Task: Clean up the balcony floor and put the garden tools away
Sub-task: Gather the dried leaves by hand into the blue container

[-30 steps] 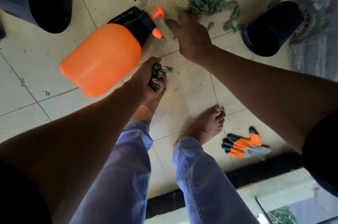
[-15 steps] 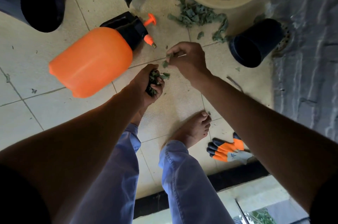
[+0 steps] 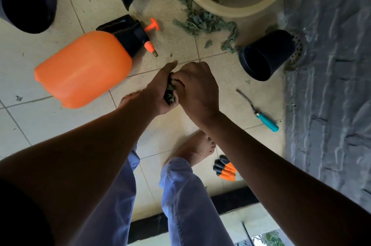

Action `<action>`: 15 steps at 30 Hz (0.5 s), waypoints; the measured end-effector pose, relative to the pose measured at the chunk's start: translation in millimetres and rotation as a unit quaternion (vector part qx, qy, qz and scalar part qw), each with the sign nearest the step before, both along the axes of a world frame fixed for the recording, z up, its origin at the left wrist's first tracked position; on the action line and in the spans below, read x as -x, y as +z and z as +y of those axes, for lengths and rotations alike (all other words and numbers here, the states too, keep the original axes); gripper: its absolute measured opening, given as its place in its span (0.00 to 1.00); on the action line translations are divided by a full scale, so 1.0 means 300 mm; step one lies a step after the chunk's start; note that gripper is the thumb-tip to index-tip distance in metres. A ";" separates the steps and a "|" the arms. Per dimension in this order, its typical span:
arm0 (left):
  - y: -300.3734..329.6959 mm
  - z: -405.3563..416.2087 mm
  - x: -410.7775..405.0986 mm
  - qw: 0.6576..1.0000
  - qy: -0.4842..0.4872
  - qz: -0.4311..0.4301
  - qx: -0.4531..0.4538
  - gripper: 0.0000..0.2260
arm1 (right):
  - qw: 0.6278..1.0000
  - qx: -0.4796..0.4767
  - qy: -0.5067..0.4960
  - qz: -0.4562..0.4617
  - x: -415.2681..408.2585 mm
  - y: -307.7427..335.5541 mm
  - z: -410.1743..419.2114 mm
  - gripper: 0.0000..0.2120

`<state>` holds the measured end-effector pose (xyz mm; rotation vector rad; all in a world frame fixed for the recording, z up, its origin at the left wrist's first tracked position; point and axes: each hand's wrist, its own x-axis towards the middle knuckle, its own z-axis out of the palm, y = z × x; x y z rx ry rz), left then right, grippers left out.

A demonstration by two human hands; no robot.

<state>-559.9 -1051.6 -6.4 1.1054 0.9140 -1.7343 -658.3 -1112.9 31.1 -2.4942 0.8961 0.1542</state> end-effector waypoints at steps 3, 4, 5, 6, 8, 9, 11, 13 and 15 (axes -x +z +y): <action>-0.013 -0.026 -0.002 0.999 -0.018 -0.036 0.003 0.18 | 0.999 -0.016 0.045 -0.009 0.009 -0.025 -0.037 0.10; -0.026 -0.029 0.000 0.999 -0.015 -0.044 -0.008 0.16 | 0.998 -0.050 0.038 -0.026 0.011 -0.029 -0.053 0.11; -0.036 -0.033 0.001 0.999 -0.005 -0.042 -0.020 0.14 | 0.995 -0.082 0.009 -0.050 0.013 -0.032 -0.071 0.12; -0.045 -0.037 0.001 0.999 0.009 -0.036 -0.032 0.13 | 0.992 -0.102 -0.038 -0.070 0.017 -0.040 -0.094 0.12; -0.058 -0.044 0.001 0.998 0.025 -0.025 -0.048 0.13 | 0.986 -0.088 -0.129 -0.056 0.028 -0.080 -0.151 0.16; -0.062 -0.046 0.004 0.998 0.023 -0.024 -0.051 0.14 | 0.987 -0.063 -0.150 -0.016 0.032 -0.106 -0.182 0.19; -0.070 -0.052 0.017 0.998 0.007 -0.029 -0.051 0.13 | 0.984 -0.005 -0.148 0.094 0.041 -0.171 -0.248 0.26; -0.077 -0.052 0.033 0.999 0.000 -0.026 -0.048 0.13 | 0.973 0.022 -0.141 0.182 0.043 -0.225 -0.308 0.35; -0.084 -0.046 0.045 0.999 -0.003 -0.021 -0.043 0.13 | 0.965 0.033 -0.143 0.219 0.037 -0.268 -0.358 0.43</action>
